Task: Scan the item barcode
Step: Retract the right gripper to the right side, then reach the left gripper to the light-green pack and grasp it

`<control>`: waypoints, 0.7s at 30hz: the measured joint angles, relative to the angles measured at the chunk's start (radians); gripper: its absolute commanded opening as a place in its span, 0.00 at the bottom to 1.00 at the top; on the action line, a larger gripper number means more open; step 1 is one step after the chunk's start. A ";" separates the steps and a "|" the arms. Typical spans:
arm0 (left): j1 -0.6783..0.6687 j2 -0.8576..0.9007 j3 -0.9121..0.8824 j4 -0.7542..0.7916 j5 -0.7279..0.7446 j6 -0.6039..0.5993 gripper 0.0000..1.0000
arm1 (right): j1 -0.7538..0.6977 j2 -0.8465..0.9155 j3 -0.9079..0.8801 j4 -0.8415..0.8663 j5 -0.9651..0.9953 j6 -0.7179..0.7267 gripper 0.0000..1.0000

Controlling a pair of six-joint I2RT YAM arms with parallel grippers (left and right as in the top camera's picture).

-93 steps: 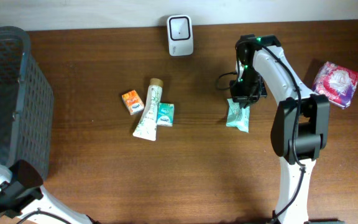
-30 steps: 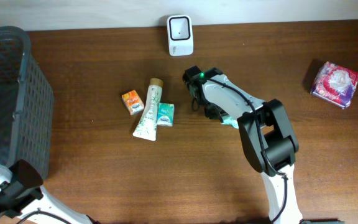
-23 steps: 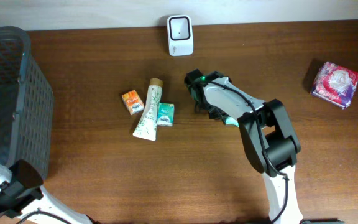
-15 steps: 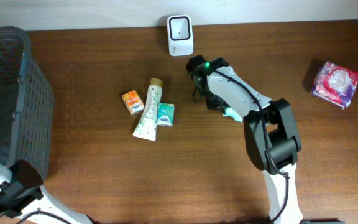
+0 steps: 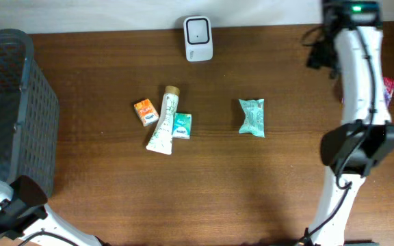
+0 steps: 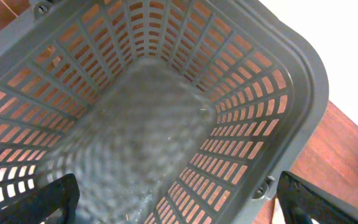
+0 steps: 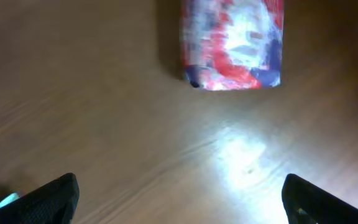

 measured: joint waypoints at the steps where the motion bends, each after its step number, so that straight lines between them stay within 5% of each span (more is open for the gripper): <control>1: 0.000 0.000 0.000 0.000 0.000 0.000 0.99 | -0.072 0.000 -0.014 -0.003 -0.034 0.001 0.99; 5: 0.000 0.000 0.000 0.000 0.000 0.000 0.99 | -0.295 0.000 -0.022 0.023 -0.261 0.002 0.99; 10: 0.000 0.000 0.000 0.000 0.002 0.000 0.99 | -0.330 0.000 -0.022 0.024 -0.352 0.002 0.99; 18: -0.023 0.000 0.000 0.035 0.711 0.070 0.99 | -0.330 0.000 -0.022 0.024 -0.362 0.001 0.99; 21: -0.312 0.001 0.000 0.039 0.756 0.140 0.99 | -0.330 0.000 -0.022 0.024 -0.362 0.002 0.99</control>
